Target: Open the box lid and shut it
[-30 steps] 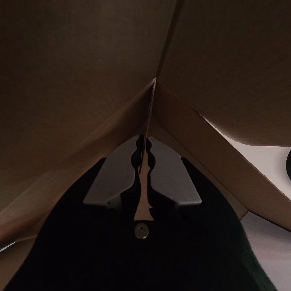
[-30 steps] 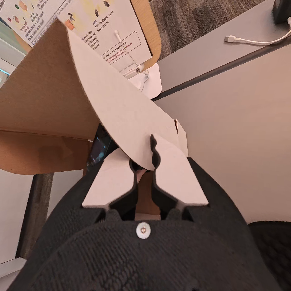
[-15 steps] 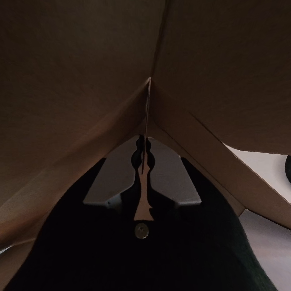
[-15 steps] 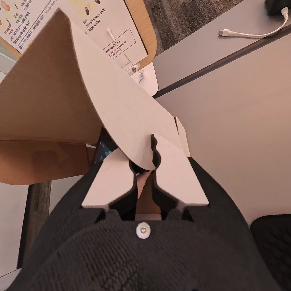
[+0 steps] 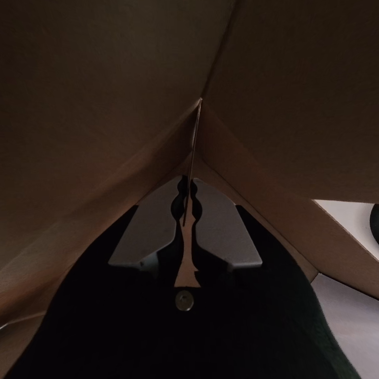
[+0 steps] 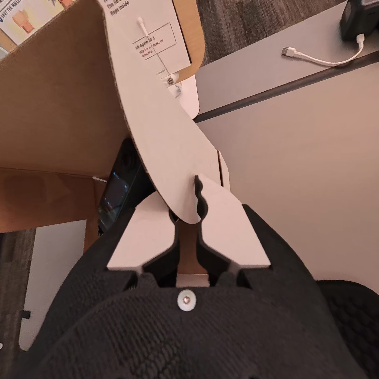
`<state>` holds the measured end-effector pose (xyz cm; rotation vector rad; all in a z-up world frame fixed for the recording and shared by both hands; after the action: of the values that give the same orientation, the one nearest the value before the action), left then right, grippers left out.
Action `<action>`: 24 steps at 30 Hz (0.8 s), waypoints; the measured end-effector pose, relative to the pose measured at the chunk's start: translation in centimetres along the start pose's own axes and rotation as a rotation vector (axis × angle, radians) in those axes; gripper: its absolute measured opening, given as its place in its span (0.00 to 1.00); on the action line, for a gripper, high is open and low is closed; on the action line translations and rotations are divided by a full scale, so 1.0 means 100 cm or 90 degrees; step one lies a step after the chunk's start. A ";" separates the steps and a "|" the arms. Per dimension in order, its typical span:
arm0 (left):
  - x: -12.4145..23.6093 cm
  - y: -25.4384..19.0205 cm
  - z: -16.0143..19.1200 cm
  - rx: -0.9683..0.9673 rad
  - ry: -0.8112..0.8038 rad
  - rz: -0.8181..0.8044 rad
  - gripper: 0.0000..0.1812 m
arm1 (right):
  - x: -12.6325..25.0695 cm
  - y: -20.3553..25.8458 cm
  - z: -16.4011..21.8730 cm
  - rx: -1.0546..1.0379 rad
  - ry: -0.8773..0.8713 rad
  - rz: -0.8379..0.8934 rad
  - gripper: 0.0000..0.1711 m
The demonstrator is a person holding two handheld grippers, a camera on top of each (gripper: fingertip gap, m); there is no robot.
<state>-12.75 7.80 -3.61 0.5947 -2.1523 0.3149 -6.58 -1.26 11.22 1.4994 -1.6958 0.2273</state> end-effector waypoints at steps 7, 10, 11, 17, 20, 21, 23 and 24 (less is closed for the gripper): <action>-0.001 0.000 0.002 -0.013 0.004 -0.006 0.01 | -0.002 -0.011 0.014 -0.002 -0.073 -0.043 0.08; 0.000 -0.002 0.003 -0.027 0.004 0.008 0.00 | -0.004 -0.013 0.016 -0.007 -0.112 -0.065 0.09; 0.000 -0.003 0.003 -0.030 0.005 0.010 0.00 | -0.004 -0.014 0.016 -0.007 -0.116 -0.071 0.09; 0.007 -0.005 -0.001 -0.066 -0.013 -0.013 0.01 | -0.006 -0.016 0.019 -0.001 -0.128 -0.095 0.09; 0.005 -0.003 -0.001 -0.069 -0.005 -0.026 0.00 | -0.009 -0.019 0.020 -0.003 -0.132 -0.096 0.09; 0.004 -0.002 -0.001 -0.072 -0.002 -0.029 0.01 | -0.011 -0.020 0.021 0.001 -0.138 -0.097 0.09; 0.004 -0.001 0.000 -0.070 0.000 -0.031 0.01 | -0.012 -0.022 0.024 0.003 -0.149 -0.105 0.09; 0.004 0.000 0.001 -0.067 0.001 -0.032 0.01 | -0.013 -0.023 0.025 0.003 -0.158 -0.112 0.09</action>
<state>-12.97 7.65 -3.35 0.5879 -2.1346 0.1732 -5.77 -2.52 7.87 1.7264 -1.7408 -0.0521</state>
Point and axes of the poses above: each gripper's, where its closed fingertips meet, x back along the fingers, z out of its underside, y = z × x across the jaws, the point moved 7 cm from there along x, back along the fingers, and after that the axes turned 4 degrees about y, right-handed, at the moved point
